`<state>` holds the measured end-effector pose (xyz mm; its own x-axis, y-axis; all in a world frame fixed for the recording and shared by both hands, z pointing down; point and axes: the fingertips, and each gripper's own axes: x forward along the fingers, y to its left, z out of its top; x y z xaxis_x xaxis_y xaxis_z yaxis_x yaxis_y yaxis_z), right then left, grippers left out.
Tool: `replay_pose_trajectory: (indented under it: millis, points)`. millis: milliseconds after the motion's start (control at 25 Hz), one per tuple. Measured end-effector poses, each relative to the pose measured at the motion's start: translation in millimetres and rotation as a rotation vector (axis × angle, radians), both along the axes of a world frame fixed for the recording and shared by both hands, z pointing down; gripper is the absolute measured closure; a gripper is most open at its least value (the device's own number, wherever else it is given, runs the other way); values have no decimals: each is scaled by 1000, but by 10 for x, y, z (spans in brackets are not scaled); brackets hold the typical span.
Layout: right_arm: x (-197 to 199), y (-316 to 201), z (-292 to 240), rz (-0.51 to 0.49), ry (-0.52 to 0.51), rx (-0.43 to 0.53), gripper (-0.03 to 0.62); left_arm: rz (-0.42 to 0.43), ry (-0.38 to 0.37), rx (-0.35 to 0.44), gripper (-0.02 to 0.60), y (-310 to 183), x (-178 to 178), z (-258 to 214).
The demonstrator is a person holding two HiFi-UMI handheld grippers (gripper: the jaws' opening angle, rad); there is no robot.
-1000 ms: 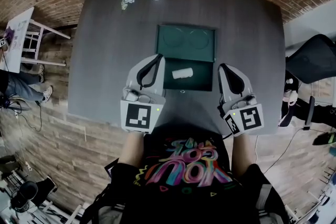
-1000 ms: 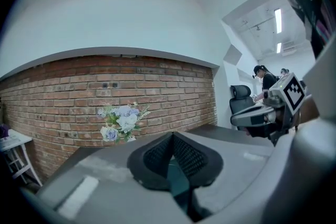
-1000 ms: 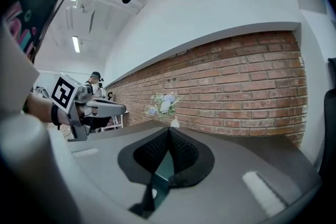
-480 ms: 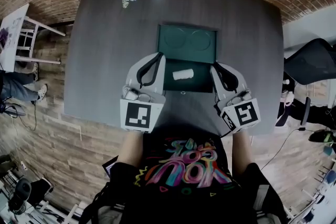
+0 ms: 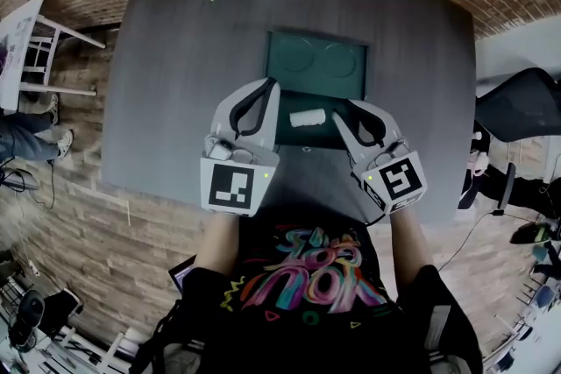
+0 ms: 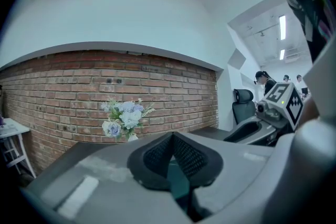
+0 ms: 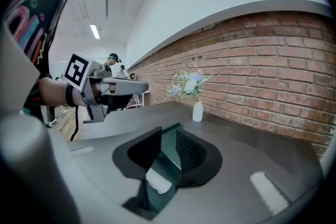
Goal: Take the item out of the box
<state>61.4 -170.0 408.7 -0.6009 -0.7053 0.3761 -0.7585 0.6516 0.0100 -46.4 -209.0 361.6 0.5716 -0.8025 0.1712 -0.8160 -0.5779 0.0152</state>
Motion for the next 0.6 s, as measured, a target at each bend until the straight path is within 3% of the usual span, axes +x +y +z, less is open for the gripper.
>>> replay_pose_trajectory:
  millis: [600]
  points:
    - [-363, 60, 524, -189, 73, -135, 455, -19, -7, -10, 581, 16, -68, 90]
